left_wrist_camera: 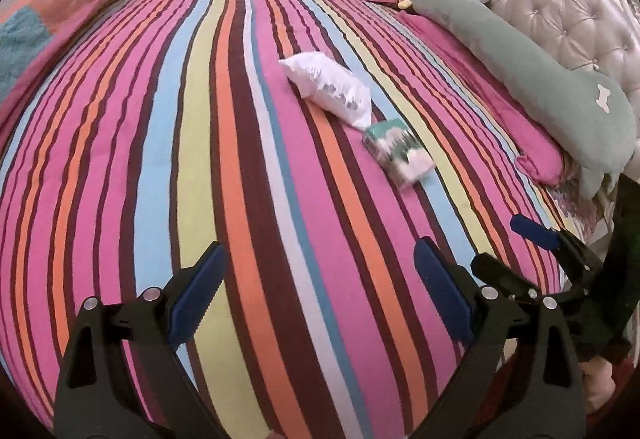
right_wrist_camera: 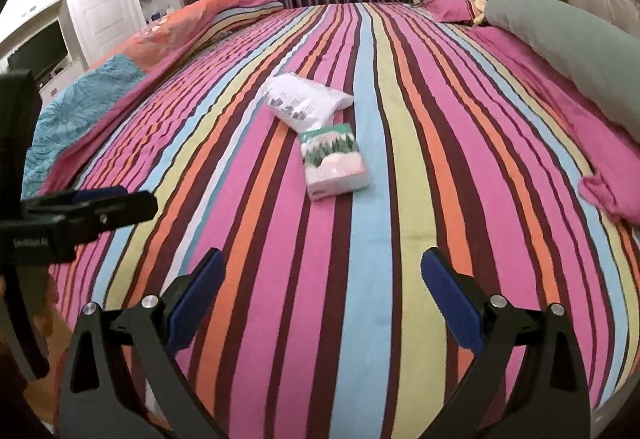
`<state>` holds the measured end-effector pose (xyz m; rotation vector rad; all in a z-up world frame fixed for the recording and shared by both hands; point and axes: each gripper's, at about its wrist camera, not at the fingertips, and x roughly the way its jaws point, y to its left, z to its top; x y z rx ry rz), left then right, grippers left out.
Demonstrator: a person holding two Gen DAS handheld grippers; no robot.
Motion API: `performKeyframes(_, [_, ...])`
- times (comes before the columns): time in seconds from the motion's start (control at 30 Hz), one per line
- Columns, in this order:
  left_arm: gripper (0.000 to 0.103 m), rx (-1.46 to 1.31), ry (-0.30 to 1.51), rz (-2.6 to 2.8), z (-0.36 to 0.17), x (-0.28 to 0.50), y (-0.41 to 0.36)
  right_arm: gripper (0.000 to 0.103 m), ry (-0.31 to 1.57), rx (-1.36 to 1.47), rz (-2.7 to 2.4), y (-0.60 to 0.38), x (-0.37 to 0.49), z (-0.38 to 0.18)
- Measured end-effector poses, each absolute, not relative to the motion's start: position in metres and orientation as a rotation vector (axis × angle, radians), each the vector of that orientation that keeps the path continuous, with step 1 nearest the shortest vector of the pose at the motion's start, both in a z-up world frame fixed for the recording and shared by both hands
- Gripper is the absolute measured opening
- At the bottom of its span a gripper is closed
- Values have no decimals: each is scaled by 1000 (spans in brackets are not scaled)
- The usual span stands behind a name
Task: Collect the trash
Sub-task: 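Lift both tools away from the wastebasket back toward the bed, then grasp the white plastic bag with the left tool while the right tool grasps the green tissue pack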
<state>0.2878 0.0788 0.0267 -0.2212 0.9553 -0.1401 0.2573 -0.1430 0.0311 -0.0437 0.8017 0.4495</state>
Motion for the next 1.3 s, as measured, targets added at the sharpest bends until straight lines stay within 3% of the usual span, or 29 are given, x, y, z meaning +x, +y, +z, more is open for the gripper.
performKeyframes(0.47, [92,-285,1005,-152,26,387,82,94,821,-64,470,-128,304,24])
performKeyframes(1.3, [92,-392,1098,-143,-1,500,60,94,830,-110,506,-111,346,11])
